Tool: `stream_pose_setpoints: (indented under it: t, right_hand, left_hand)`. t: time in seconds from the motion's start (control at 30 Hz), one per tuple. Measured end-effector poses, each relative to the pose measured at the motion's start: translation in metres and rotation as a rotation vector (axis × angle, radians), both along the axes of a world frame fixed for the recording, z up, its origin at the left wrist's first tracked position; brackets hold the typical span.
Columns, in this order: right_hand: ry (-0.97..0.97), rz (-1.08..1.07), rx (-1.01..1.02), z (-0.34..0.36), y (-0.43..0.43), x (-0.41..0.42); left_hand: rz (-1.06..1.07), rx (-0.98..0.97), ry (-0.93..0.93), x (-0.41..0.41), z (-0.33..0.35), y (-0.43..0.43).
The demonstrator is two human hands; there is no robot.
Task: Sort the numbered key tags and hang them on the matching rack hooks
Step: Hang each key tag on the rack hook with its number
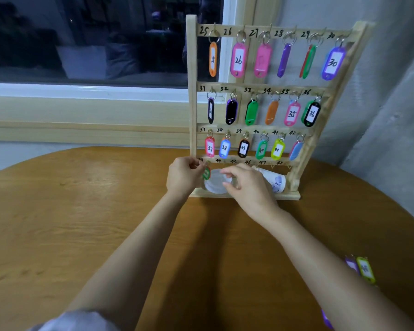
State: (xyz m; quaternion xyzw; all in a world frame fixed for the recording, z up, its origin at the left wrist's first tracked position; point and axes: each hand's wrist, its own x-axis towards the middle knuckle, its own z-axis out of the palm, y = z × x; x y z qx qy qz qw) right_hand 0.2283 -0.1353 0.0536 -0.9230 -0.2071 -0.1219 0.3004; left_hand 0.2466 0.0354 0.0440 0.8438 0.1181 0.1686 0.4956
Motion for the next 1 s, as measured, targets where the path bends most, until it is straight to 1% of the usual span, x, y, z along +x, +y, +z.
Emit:
stream_pose_setpoints:
  t: [0.13,0.27,0.4,0.47,0.57,0.77,0.9,1.0]
  right_hand:
    - [0.043,0.004,0.020,-0.009,-0.020,-0.019]
    - [0.079,-0.010,0.019,-0.018,-0.047,-0.040]
    - [0.092,-0.046,0.017,-0.026,-0.087,-0.064]
    - [0.094,-0.094,0.026,-0.030,-0.110,-0.075]
    - [0.104,-0.169,0.067,-0.037,-0.143,-0.088]
    - [0.128,-0.272,0.111,-0.044,-0.188,-0.110]
    - [0.150,-0.292,0.125,-0.047,-0.203,-0.117]
    - [0.170,-0.308,0.118,-0.047,-0.207,-0.120]
  left_hand:
    - [0.025,0.071,0.066,-0.010,-0.005,-0.006]
    - [-0.003,0.121,0.072,-0.034,-0.015,-0.022]
    - [-0.086,0.110,0.115,-0.063,-0.029,-0.056]
    - [-0.166,0.107,0.139,-0.076,-0.035,-0.077]
    - [-0.337,0.167,0.160,-0.090,-0.044,-0.110]
    - [-0.569,0.283,0.151,-0.104,-0.053,-0.160]
    - [-0.599,0.352,0.130,-0.105,-0.055,-0.177]
    - [-0.618,0.358,0.149,-0.103,-0.055,-0.187]
